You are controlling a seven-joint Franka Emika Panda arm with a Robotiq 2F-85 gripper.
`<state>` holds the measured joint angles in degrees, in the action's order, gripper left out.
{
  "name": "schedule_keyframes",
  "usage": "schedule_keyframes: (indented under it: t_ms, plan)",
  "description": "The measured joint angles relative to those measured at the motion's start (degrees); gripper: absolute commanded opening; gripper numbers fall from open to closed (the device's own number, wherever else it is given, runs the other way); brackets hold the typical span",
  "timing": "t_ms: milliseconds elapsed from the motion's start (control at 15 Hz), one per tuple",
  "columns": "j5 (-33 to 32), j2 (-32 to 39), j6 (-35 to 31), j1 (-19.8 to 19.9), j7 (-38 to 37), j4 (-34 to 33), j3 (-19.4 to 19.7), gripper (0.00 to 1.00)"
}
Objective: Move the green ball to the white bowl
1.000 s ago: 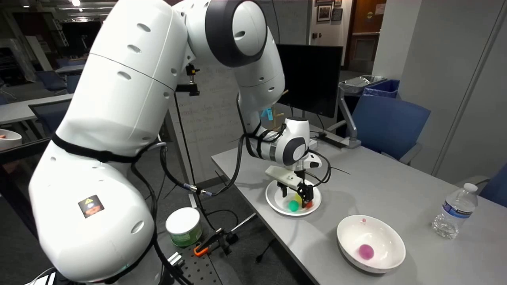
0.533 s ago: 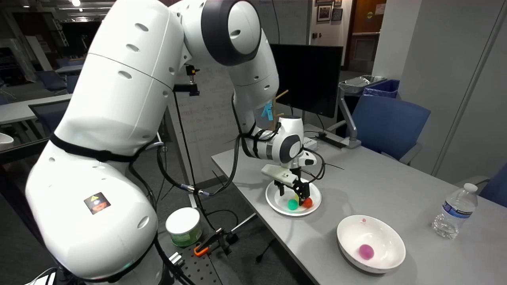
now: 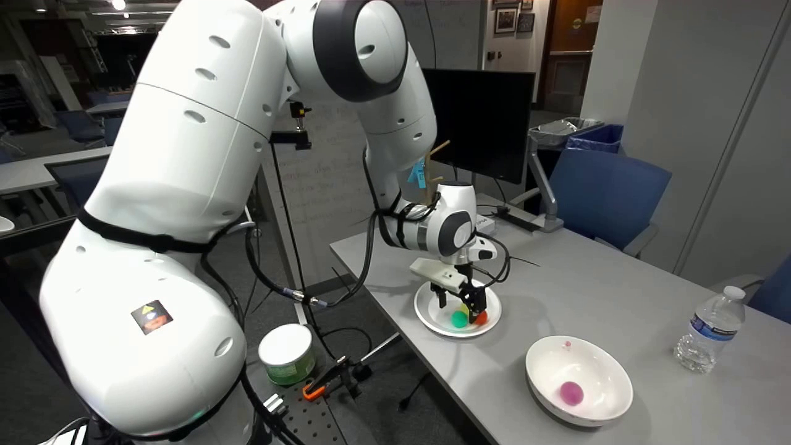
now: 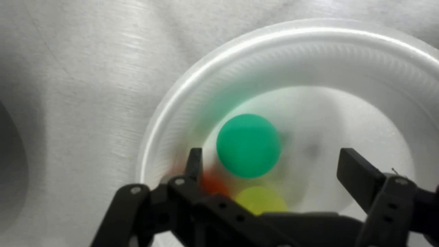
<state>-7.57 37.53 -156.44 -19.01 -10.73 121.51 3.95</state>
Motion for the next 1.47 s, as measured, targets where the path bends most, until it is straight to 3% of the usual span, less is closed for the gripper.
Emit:
schedule_keyframes:
  t_ms: [600,733,1200,1467]
  plan:
    - [0.0,-0.1,0.2,0.0,0.0,1.0,0.6,1.00]
    - [0.0,-0.3,0.2,0.0,0.0,1.5,0.6,0.74]
    - [0.0,-0.7,0.2,0.0,0.0,2.2,0.6,0.20]
    - [0.0,-0.9,0.2,0.0,0.0,2.5,0.6,0.18]
